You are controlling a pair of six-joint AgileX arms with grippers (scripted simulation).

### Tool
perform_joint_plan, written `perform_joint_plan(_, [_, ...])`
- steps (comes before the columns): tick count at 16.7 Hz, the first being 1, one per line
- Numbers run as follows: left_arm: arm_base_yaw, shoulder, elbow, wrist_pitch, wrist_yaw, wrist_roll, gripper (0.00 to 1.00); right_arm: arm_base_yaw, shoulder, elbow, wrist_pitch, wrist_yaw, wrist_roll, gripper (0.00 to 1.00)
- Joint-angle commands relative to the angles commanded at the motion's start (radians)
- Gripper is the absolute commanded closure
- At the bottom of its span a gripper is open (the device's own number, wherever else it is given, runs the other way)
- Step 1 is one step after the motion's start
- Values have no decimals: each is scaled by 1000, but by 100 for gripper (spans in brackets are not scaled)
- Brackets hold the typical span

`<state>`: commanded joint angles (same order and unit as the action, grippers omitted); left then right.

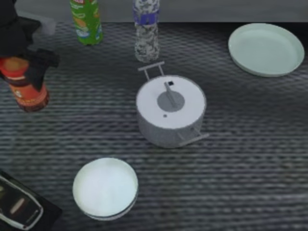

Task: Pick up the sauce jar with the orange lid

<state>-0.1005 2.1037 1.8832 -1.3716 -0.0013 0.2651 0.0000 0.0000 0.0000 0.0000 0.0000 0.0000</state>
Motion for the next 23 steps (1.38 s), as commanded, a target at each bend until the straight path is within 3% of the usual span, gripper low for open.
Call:
perform_joint_plan(5, [-121,60,30,52,-7,-372,100,0,0,0,0,0,0,0])
perform_joint_plan(9, [-186,94,30,78,-8,-533,100,0,0,0,0,0,0,0])
perform_joint_plan(15, [-189,93,24,83,-8,-547,100,0,0,0,0,0,0,0])
perform_joint_plan(23, [-191,130,-118,261,-8,-547,100,0,0,0,0,0,0,0])
